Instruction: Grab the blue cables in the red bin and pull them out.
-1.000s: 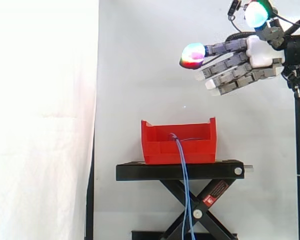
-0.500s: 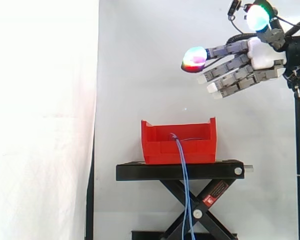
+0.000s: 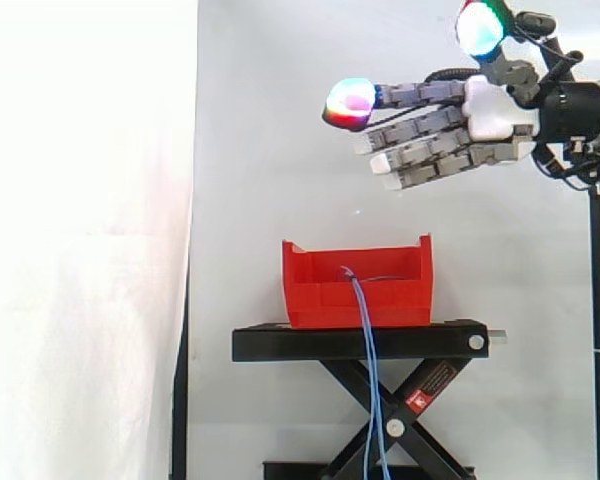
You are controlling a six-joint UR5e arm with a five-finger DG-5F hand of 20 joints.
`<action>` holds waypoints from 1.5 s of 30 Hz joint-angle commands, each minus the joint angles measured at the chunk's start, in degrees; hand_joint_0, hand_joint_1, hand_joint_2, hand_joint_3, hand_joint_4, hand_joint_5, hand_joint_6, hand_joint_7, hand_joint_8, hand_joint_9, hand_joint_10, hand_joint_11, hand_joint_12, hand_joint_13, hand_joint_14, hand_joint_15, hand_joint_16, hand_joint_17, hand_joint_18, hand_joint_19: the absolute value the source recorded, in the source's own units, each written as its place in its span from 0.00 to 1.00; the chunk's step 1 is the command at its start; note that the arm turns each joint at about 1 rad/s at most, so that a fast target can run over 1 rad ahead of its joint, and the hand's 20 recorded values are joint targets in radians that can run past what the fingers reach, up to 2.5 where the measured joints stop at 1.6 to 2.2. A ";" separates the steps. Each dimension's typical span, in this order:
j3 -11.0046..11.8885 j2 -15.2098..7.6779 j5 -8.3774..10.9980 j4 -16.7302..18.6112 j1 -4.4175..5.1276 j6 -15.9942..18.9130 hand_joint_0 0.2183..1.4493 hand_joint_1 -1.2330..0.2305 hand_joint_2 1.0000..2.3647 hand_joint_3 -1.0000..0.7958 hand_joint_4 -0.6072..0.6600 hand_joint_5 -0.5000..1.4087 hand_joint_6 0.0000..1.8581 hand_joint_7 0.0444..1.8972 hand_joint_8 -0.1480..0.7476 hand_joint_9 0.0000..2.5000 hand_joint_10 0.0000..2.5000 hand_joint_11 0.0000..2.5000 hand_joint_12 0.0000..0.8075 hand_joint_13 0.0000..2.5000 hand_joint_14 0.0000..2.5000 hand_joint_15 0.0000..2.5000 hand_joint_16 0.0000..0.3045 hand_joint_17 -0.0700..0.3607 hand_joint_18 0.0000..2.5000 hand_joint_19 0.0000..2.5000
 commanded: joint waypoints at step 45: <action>13.36 -13.22 1.87 -16.22 0.01 -47.00 0.43 0.23 0.00 0.00 0.56 0.50 0.01 0.17 0.45 0.18 0.00 0.08 0.42 0.09 0.00 0.02 0.19 0.46 0.03 0.07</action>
